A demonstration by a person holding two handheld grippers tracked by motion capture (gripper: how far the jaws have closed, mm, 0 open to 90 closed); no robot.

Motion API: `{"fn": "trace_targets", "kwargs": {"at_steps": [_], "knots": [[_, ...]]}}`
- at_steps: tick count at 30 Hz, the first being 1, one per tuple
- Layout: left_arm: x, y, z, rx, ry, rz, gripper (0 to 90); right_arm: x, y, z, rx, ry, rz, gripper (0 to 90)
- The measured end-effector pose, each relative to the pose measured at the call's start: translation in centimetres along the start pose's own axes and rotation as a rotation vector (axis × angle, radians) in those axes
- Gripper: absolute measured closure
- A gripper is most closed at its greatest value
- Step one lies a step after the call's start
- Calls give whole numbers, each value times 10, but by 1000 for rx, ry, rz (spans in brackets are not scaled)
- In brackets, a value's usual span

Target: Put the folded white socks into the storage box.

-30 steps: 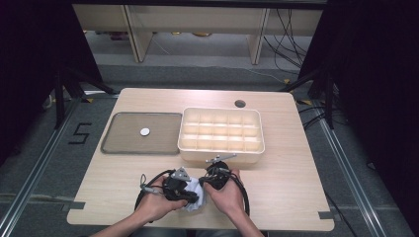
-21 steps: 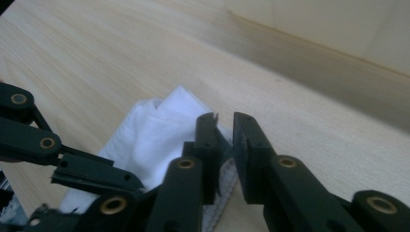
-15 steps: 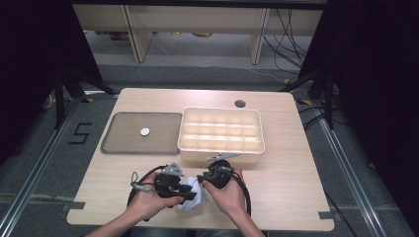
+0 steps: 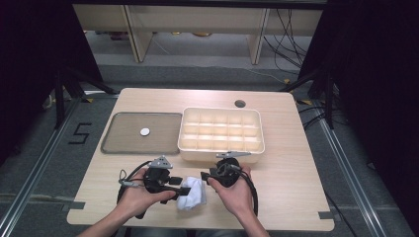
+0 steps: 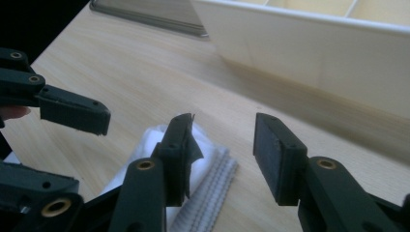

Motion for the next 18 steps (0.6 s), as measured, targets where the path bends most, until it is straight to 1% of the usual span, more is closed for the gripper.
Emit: {"fn": "trace_targets", "kwargs": {"at_steps": [1, 2, 3, 4, 5, 6, 7, 8, 9, 10, 11, 12, 13, 15, 16, 17, 18], "knots": [[0, 1, -2, 2, 10, 7, 417, 0, 0, 0, 0, 0, 0, 570], [0, 2, -4, 6, 13, 7, 395, -1, 3, 2, 6, 6, 9, 565], [-1, 3, -6, 6, 18, 9, 374, -2, 5, 5, -6, 0, -2, 560], [-3, 3, -11, 16, 39, 14, 355, -6, 9, 10, -5, -4, 9, 552], [-3, 3, -11, 16, 39, 14, 348, -6, 9, 10, -5, -4, 9, 552], [-6, 3, -17, 18, 57, -5, 344, -10, 14, 14, -13, -27, 13, 545], [-8, 2, -20, 17, 71, -10, 343, -13, 16, 17, -20, -13, 23, 542], [-9, 1, -23, 6, 81, -17, 342, -15, 19, 19, -2, -19, 35, 540], [-9, 1, -23, 6, 81, -17, 341, -15, 19, 19, -2, -19, 35, 540], [-11, 1, -26, 10, 98, -21, 340, -20, 23, 23, -18, -41, 38, 535], [-11, 1, -26, 10, 98, -21, 340, -20, 23, 23, -18, -41, 38, 535], [-11, 0, -28, 12, 107, -18, 339, -26, 27, 27, -19, -57, 43, 532], [-10, 0, -30, 11, 116, -21, 338, -28, 28, 30, -28, -53, 48, 531], [-10, -1, -30, 15, 120, -17, 338, -31, 29, 32, -30, -60, 53, 531], [-9, -2, -30, 17, 129, -13, 338, -36, 33, 35, -27, -63, 63, 531], [-9, -2, -31, 10, 129, -17, 338, -38, 34, 36, -40, -67, 64, 531], [-9, -2, -31, 7, 129, -18, 339, -40, 36, 37, -37, -69, 69, 531]]}}
Point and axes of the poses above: each handheld gripper's, and its own axes: y roughly backward along the jaws, x roughly out of its top, z roughly to its right, the point moved 2 cm from there along -y, roughly forward along the jaws, and after that the axes turned 6 degrees about y, right-handed, at the moved point
